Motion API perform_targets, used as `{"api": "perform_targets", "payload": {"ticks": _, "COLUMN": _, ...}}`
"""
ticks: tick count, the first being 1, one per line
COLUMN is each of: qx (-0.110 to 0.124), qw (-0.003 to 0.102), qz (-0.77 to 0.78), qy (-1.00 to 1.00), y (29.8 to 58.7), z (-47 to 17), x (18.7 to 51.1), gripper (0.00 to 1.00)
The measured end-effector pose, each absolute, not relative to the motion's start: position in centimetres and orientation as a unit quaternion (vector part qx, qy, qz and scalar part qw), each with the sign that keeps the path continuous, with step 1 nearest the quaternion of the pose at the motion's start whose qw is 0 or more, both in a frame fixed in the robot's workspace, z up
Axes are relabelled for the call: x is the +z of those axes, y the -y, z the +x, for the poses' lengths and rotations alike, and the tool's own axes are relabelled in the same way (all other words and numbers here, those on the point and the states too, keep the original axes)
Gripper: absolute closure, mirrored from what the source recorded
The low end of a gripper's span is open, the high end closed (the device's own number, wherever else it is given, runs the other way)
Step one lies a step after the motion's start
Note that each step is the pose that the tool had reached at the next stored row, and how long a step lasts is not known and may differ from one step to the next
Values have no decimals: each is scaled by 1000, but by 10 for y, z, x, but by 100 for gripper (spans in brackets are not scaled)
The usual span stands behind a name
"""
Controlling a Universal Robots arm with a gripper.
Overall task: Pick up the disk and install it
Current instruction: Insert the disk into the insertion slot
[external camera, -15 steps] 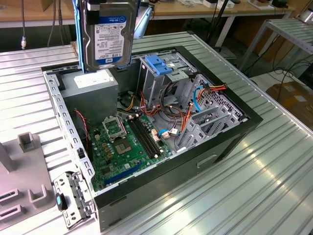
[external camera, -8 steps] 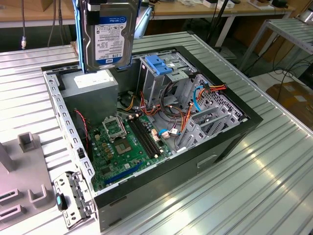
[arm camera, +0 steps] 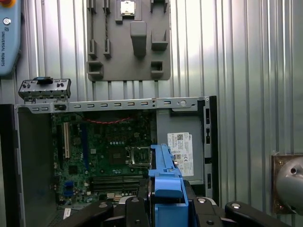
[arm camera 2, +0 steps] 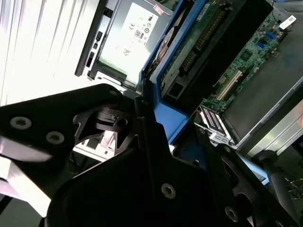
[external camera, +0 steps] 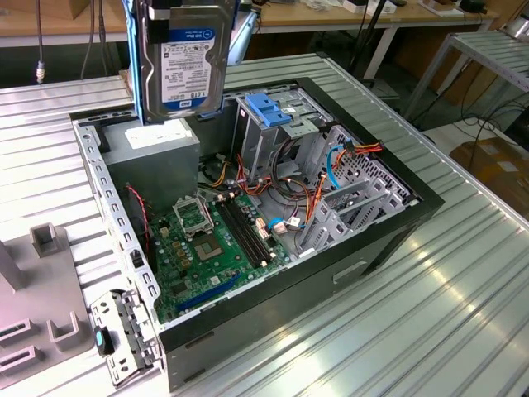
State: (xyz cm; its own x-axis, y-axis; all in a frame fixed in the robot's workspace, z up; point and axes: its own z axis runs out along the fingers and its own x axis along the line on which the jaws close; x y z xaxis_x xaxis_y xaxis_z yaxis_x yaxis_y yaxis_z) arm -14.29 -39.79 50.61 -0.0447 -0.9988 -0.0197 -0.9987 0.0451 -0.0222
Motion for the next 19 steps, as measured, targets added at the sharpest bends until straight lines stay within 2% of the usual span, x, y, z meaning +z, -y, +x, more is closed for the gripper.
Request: {"api": "perform_targets", "payload": {"ticks": 19, "qx": -1, "qw": 15, "qz": -691, "qy": -723, "y": 402, "z": -141, "x": 506, "gripper": 63}}
